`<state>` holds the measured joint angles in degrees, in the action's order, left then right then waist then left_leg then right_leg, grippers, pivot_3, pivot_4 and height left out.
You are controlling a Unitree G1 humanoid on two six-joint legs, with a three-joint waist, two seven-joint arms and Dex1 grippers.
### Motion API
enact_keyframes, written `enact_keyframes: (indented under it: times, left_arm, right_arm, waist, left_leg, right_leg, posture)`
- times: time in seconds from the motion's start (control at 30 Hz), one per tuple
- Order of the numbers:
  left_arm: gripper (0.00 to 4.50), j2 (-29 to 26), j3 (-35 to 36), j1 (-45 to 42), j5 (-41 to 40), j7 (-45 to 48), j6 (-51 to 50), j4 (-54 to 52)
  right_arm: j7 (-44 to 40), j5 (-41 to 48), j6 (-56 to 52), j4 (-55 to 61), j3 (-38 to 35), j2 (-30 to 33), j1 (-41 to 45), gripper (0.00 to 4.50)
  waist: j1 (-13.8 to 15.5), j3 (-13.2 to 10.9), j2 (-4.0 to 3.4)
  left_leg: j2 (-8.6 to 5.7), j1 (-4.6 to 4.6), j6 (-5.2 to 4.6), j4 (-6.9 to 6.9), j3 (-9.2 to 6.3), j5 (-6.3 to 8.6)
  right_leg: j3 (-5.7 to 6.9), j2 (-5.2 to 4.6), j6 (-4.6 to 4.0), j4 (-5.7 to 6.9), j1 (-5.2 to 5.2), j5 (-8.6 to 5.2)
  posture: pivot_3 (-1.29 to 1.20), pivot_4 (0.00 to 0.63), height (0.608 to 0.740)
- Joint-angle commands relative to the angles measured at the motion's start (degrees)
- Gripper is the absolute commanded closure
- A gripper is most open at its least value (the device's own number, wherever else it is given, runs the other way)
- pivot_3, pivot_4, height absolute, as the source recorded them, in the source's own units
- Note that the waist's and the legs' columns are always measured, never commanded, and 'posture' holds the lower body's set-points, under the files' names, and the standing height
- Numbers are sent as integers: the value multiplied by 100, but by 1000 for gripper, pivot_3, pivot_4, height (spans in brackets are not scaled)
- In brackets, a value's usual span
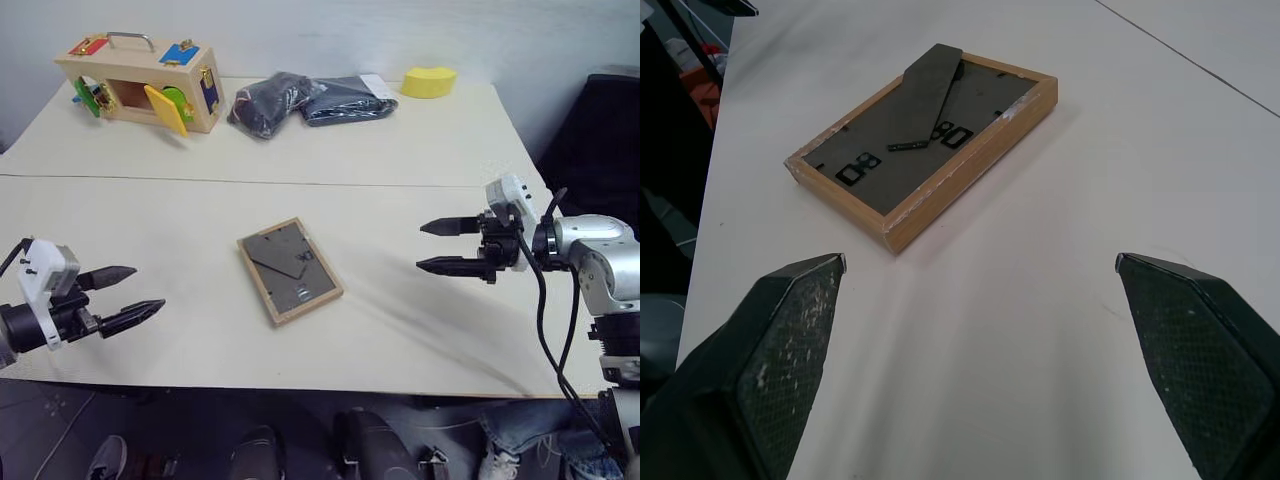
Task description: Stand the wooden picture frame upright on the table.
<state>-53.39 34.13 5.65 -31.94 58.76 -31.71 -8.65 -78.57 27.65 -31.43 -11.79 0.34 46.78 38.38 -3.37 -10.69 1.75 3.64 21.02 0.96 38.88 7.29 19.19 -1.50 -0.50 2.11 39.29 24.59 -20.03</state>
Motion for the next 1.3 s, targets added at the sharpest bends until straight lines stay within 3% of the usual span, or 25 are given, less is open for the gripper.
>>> enact_keyframes:
  times: [0.03, 0.37, 0.47, 0.6, 0.93, 1.0, 1.3]
  left_arm:
    - [0, 38, 342, 112, -206, -81, -84, -322]
    - [0, 68, 151, 188, -52, -329, -75, -533]
    - [0, -202, -486, 37, 506, -91, 483, -243]
    - [854, -400, -1489, -623, 1235, 76, 1264, 420]
    - [4016, 111, -3242, -2783, 2076, 453, 2066, 1898]
    - [4495, 301, -3419, -3069, 2096, 501, 2049, 2072]
    - [4495, 1341, -3816, -4233, 2303, 283, 1879, 3315]
  right_arm:
    - [-58, -38, 103, 3, 19, -60, 77, 36]
    - [161, -315, 396, -69, 69, -235, 87, 36]
    - [423, -772, 867, -189, 331, -436, 153, 36]
    - [778, -1341, 1407, -604, 677, -846, 399, 923]
    - [1093, -2275, 2378, -1343, 1460, -1770, 765, 4420]
    - [1152, -2413, 2462, -1370, 1583, -1895, 765, 4500]
    - [858, -2201, 1711, 88, 1732, -2015, 206, 4500]
  waist:
    - [-4, 0, 0]
    - [-21, 0, -1]
    - [-23, -1, -1]
    - [-52, 0, -1]
    - [-140, -1, -2]
    - [-160, -1, -2]
    - [-149, 0, -1]
  left_leg:
    - [0, 2, -1, 0, -1, 1]
    - [0, 4, -4, -1, -3, 3]
    - [0, 2, -3, 0, -3, 3]
    - [-2, 2, 0, 4, 0, 1]
    - [-2, 18, -1, 16, 7, 0]
    - [0, 18, 0, 19, 10, 0]
    - [1, 18, 2, 28, 11, -2]
  right_leg:
    - [1, -1, 0, -1, 0, 0]
    - [3, -2, 1, -4, 0, 0]
    - [4, -1, 1, -4, 0, 0]
    - [2, 0, 0, 6, 2, 1]
    - [2, 1, 0, 16, 16, 1]
    - [0, 3, 0, 20, 20, 1]
    - [-1, 2, 1, 35, 26, 1]
  posture:
    - [0, 150, 740]
    - [0, 150, 740]
    - [0, 150, 740]
    - [0, 150, 740]
    - [0, 150, 740]
    - [0, 150, 740]
    - [0, 150, 740]
